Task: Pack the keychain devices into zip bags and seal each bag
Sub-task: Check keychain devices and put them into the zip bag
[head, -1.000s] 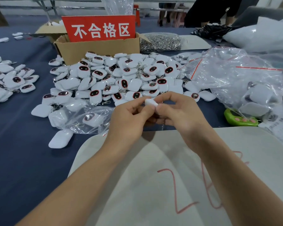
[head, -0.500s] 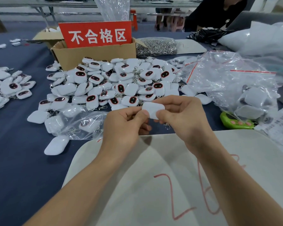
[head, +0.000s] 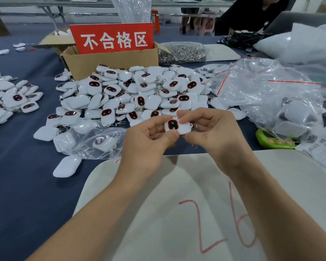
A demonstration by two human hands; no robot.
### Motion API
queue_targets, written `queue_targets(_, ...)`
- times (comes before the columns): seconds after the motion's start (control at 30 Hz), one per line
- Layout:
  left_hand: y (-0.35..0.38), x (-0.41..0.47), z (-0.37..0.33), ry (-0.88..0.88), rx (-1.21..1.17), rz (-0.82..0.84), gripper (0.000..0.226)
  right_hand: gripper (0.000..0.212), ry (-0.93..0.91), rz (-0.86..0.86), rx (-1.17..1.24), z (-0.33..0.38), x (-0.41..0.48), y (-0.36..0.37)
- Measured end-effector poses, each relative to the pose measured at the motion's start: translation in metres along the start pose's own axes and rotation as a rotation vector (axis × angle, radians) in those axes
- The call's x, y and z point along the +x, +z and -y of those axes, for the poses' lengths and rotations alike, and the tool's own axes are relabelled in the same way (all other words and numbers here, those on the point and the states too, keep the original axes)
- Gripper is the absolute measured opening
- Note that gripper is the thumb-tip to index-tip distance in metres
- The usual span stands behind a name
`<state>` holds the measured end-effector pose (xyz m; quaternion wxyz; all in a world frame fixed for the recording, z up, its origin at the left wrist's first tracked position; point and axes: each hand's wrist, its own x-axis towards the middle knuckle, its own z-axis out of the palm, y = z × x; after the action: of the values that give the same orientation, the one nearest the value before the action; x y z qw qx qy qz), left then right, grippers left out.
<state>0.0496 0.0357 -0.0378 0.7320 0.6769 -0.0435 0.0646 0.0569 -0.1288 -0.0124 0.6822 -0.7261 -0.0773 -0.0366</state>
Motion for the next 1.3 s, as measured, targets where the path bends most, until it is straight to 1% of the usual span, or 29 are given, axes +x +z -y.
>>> queue_targets(0.07, -0.0015, 0.0019, 0.0004, 0.014, -0.008, 0.003, 0.04, 0.044, 0.055, 0.021, 0.055, -0.0009, 0.0005, -0.0028)
queue_targets(0.13, -0.0015, 0.0024, 0.0007, 0.036, -0.002, 0.014, 0.047, 0.044, 0.101, 0.037, 0.051, -0.0018, 0.0005, -0.0021)
queue_targets(0.3, -0.0009, 0.0014, 0.0004, 0.028, 0.012, 0.033, 0.05, 0.041, 0.144, 0.019, 0.01, -0.0017, 0.0005, -0.0017)
queue_targets(0.37, -0.0005, 0.0016, -0.0008, 0.017, 0.014, 0.032, 0.045, 0.041, 0.145, 0.01, -0.002, -0.0005, 0.0002, -0.0024)
queue_targets(0.5, 0.0027, 0.0, -0.0006, -0.013, 0.046, -0.016, 0.02, 0.04, 0.137, -0.024, -0.064, -0.0001, -0.0005, -0.0008)
queue_targets(0.57, 0.0027, -0.0004, 0.0008, -0.019, 0.109, -0.018, 0.016, 0.039, 0.145, -0.026, -0.069, -0.0002, -0.0004, -0.0002)
queue_targets(0.67, 0.001, -0.0004, 0.0039, -0.04, 0.163, -0.016, 0.014, 0.034, 0.168, 0.02, -0.034, 0.001, -0.0008, -0.0007)
queue_targets(0.73, -0.0005, -0.0004, 0.0031, -0.042, 0.16, -0.015, 0.016, 0.033, 0.189, 0.007, -0.023, 0.0013, -0.0007, 0.0001)
queue_targets(0.8, -0.0007, -0.0007, 0.0014, -0.024, 0.173, -0.001, 0.018, 0.034, 0.215, -0.058, -0.036, -0.0001, 0.0001, 0.0024)
queue_targets(0.9, -0.0006, -0.0014, -0.0003, 0.004, 0.207, 0.02, 0.027, 0.036, 0.232, -0.138, -0.052, -0.0005, 0.0014, 0.0052)
queue_targets(0.97, -0.001, -0.0013, -0.0007, 0.001, 0.209, 0.017, 0.034, 0.034, 0.249, -0.121, -0.033, 0.0004, 0.0019, 0.0057)
queue_targets(1.1, -0.0003, -0.0005, -0.0033, -0.037, 0.181, -0.018, 0.051, 0.021, 0.294, -0.038, -0.032, 0.0003, 0.0016, 0.0041)
queue_targets(1.13, -0.0002, 0.0, -0.0037, -0.032, 0.176, -0.025, 0.049, 0.017, 0.291, -0.022, -0.059, 0.0001, 0.0013, 0.0034)
queue_targets(1.23, 0.0007, 0.0005, -0.0041, 0.002, 0.146, -0.025, 0.028, 0.004, 0.277, 0.041, -0.11, 0.002, 0.0005, 0.0026)
queue_targets(1.27, 0.001, 0.0001, -0.0036, 0.016, 0.151, -0.01, 0.024, 0.003, 0.277, 0.053, -0.103, 0.0026, 0.0005, 0.0024)
queue_targets(1.3, 0.0013, -0.0004, -0.003, 0.026, 0.161, 0.004, 0.022, 0.006, 0.277, 0.057, -0.093, 0.0024, 0.0006, 0.0018)
